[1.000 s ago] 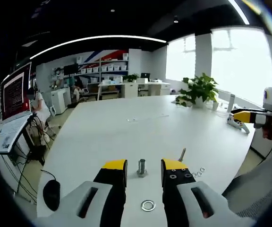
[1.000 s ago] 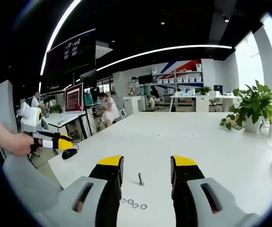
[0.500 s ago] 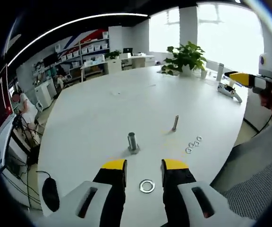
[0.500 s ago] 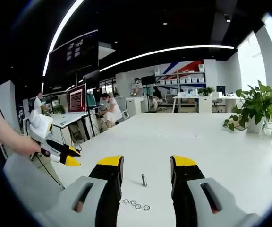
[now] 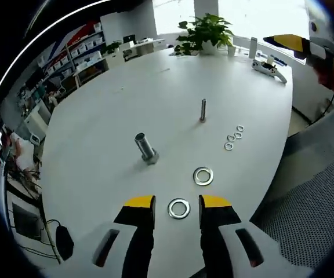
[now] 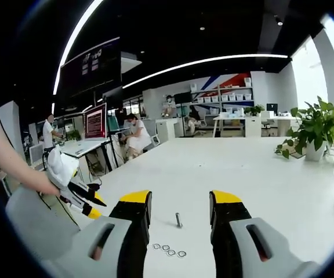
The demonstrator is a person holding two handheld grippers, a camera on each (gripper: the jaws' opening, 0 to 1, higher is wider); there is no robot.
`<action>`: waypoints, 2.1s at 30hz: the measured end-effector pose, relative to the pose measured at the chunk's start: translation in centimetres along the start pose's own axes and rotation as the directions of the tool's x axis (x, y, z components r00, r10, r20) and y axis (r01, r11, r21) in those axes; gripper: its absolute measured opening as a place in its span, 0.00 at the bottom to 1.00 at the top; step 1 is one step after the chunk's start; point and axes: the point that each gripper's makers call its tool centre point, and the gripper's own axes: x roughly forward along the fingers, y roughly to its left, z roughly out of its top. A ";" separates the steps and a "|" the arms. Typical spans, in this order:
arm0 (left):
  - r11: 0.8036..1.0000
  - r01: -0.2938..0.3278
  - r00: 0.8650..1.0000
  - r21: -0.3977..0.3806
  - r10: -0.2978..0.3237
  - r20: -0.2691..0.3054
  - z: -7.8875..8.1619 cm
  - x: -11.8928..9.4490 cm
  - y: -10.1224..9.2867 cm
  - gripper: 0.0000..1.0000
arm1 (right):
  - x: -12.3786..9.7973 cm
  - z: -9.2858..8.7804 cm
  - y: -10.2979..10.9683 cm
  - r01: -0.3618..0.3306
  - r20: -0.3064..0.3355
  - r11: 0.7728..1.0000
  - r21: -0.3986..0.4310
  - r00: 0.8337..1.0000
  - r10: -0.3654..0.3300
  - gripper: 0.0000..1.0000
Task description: Place the washer onto the threaded stud by aligning its center hole with the stud, sliding it down to the base, and recovering from edge contact or off-axis alignment until the washer reaches the visible bottom stop.
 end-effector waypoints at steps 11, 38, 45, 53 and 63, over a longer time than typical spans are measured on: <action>0.995 0.066 0.991 0.077 -0.056 -0.123 -1.9 2.0 -0.3 0.30 | 0.0 -0.2 0.2 -0.011 -0.006 1.000 0.013 1.000 0.011 0.42; 0.981 0.147 0.951 0.126 -0.105 -0.290 -4.3 4.4 -0.6 0.27 | 0.0 -0.5 0.1 -0.011 -0.013 1.000 0.025 1.000 0.012 0.42; 0.978 0.158 0.947 0.135 -0.111 -0.303 -4.2 4.8 -0.2 0.27 | 0.0 -0.6 -0.2 -0.003 -0.015 1.000 0.031 1.000 0.003 0.42; 0.976 0.169 0.942 0.140 -0.119 -0.313 -4.1 5.0 -0.2 0.24 | -0.1 -0.4 -0.2 -0.001 -0.009 1.000 0.031 1.000 0.001 0.42; 0.966 0.206 0.929 0.154 -0.145 -0.340 -4.1 5.1 -0.5 0.22 | -0.2 -0.5 -0.5 0.010 -0.010 0.999 0.042 1.000 -0.010 0.42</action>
